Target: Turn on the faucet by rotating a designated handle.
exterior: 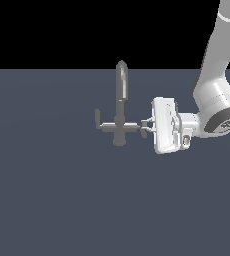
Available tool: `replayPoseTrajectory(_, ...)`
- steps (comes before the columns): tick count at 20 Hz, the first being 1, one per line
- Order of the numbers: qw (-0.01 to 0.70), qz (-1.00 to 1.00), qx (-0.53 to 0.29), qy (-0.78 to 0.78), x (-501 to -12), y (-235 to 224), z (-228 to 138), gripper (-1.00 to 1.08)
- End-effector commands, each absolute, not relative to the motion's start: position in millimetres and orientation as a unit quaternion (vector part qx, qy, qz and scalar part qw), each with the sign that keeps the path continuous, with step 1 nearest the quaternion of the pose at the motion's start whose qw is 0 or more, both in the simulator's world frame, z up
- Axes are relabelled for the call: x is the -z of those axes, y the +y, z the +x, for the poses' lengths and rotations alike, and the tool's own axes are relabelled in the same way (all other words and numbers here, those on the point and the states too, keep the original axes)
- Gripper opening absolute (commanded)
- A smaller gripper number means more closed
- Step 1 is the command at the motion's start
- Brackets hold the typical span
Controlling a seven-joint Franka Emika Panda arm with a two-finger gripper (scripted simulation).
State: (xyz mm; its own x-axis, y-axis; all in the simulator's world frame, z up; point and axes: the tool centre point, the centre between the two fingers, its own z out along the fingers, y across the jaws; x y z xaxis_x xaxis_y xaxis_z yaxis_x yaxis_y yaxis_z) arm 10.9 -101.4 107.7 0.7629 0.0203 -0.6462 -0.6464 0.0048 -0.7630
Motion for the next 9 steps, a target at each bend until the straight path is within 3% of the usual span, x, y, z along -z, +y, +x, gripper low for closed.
replayPoseTrajectory(1, 0.661, -0.657, -0.254, 0.259, -68.1, -101.2, 8.1, -1.0)
replayPoseTrajectory(9, 0.657, -0.651, -0.267, 0.27, -33.2, -101.2, 3.6, -1.0)
